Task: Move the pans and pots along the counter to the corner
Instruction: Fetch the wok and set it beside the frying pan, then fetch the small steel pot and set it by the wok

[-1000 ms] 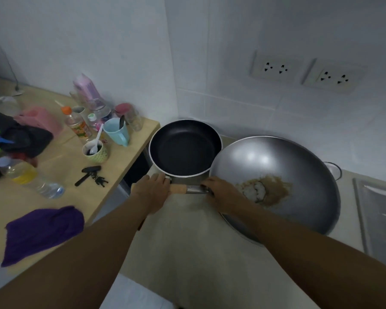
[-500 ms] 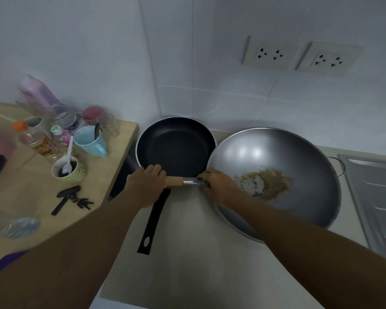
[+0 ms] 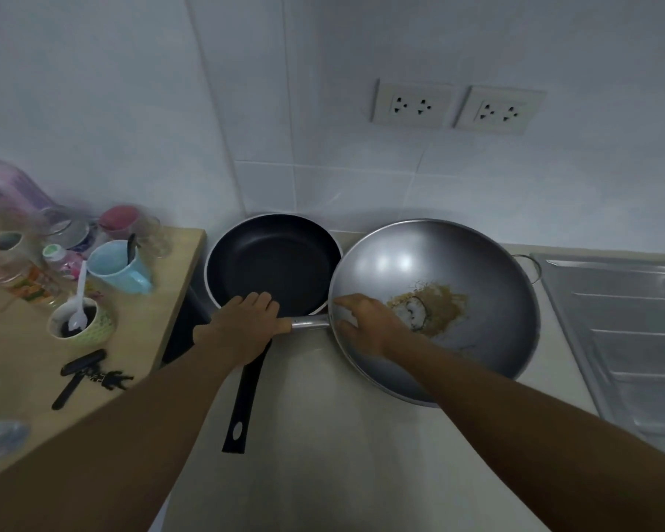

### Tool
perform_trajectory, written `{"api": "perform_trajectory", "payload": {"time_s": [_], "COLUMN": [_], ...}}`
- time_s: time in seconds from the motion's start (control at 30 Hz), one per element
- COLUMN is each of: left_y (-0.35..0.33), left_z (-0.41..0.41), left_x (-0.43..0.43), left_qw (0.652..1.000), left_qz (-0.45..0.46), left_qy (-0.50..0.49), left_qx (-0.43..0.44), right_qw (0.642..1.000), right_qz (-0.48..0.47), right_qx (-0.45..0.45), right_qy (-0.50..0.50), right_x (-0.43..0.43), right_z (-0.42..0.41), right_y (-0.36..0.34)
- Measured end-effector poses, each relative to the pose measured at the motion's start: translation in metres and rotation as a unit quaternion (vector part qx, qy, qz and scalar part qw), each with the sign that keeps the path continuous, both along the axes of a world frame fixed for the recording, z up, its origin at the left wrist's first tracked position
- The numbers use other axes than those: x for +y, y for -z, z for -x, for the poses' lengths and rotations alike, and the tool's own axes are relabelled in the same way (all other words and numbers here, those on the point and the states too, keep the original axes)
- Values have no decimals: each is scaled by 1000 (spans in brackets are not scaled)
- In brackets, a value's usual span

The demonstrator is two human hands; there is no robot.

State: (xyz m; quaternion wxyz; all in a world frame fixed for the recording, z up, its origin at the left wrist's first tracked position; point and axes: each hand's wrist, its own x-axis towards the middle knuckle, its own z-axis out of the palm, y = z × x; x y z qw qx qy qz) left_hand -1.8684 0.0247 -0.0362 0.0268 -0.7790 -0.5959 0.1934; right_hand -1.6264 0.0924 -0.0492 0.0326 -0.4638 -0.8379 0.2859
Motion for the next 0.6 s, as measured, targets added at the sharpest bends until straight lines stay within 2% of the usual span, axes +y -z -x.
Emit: {"api": "perform_trajectory", "payload": {"time_s": [0.07, 0.23, 0.33, 0.47, 0.6], "left_y": [-3, -26, -50, -80, -99], "left_z": [-12, -61, -105, -174, -252], "left_x": [6, 27, 38, 43, 38], "left_qw": [1000, 987, 976, 965, 959], "left_qz": [-2, 11, 33, 37, 49], "left_qy": [2, -44, -34, 10, 42], "left_qx": [-14, -156, -212, -259, -276], "right_qw": [1000, 995, 990, 982, 971], "right_qz": [1, -12, -19, -52, -60], "right_qx": [-6, -7, 12, 46, -1], "right_qy": [25, 94, 140, 174, 232], "right_x": [0, -8, -17, -34, -61], "right_z": [-15, -67, -106, -167, -239], "right_y": [-5, -24, -41, -66, -84]}}
